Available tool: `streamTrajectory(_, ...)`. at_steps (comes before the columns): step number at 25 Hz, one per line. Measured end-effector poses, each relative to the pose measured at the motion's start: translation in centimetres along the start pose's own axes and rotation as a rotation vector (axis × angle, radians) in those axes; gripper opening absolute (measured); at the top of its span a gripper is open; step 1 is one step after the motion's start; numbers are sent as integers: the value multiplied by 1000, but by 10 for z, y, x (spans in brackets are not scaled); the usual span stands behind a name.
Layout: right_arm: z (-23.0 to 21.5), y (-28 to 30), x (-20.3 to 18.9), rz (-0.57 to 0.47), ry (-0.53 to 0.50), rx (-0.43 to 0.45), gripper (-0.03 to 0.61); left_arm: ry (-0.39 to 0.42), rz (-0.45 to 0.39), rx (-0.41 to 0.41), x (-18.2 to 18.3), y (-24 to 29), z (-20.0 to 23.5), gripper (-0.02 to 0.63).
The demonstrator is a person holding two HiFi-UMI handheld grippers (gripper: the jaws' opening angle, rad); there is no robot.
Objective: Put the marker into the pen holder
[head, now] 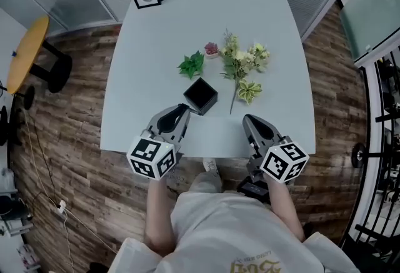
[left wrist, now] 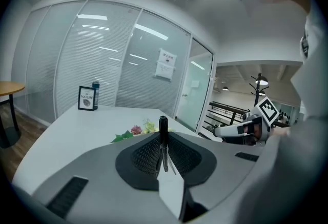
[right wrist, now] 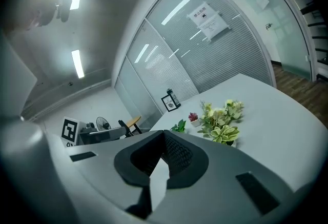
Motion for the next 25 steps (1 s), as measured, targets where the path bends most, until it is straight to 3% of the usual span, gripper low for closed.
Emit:
streamTrajectory(7, -32, 42, 11, 28, 18, -50, 17, 0, 45, -24, 15, 49, 39, 51)
streamTrajectory(14, -47, 57, 17, 43, 31, -57, 17, -1, 75, -28, 18, 73, 48, 51)
streamTrajectory(25, -69, 66, 28, 95, 22, 6, 17, -14, 143, 77, 2, 95, 47, 51)
Point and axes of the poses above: the fingertips, and each gripper's own axes: y forward along the fingers, z to its left, x out of its top, the point moved 4 cm from there along -y, backward along the fingers, and after that the axes turned 10 degrees about -y, right-handed, at the moved point
